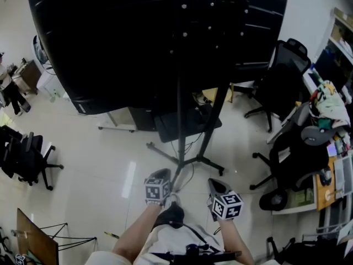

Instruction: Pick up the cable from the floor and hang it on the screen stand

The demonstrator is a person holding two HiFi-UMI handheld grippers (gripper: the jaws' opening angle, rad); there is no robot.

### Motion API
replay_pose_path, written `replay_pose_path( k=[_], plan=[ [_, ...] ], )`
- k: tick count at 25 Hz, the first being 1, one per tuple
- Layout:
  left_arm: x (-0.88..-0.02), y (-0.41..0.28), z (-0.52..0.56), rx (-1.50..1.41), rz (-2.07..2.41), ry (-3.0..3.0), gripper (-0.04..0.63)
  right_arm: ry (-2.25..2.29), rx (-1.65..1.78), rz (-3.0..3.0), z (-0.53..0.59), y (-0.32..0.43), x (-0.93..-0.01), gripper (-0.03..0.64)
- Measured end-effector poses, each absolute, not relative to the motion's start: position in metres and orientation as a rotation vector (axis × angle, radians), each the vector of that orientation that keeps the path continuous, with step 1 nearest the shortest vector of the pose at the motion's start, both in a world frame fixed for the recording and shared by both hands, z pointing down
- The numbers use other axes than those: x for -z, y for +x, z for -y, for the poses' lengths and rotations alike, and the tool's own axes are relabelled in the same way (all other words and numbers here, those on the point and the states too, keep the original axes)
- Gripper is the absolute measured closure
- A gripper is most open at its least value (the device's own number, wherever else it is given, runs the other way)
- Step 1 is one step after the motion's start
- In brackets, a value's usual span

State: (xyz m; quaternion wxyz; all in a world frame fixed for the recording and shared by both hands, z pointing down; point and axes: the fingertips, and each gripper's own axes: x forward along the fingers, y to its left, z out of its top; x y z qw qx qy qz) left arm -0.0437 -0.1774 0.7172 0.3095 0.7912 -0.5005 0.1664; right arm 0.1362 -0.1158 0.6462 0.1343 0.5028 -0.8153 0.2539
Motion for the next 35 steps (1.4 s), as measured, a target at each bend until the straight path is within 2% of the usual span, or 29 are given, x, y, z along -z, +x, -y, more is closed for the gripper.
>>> replay_pose_path(
  k=[3,6,12,23,35],
  plan=[
    [-0.736,-0.052,0.218,-0.470,1.316,2.068,0.556,1.467,-0.753,2.356,0.150,0.130,-0.645,0.606],
    [-0.753,-0.055,0.256,-0.493,1.311,2.064,0.484,1.467,-0.771,2.353,0.181,0.126,-0.646,0.606],
    [-0.789,-0.059,0.323,-0.561,1.295,2.082,0.435,1.480,-0.803,2.321,0.234,0.118,-0.656,0.606],
    [-0.862,-0.073,0.418,-0.654,1.281,2.054,0.433,1.489,-0.844,2.291,0.307,0.098,-0.700,0.606],
    [-0.917,-0.059,0.444,-0.694,1.175,2.064,0.434,1.559,-0.976,2.300,0.334,0.107,-0.725,0.606]
  ],
)
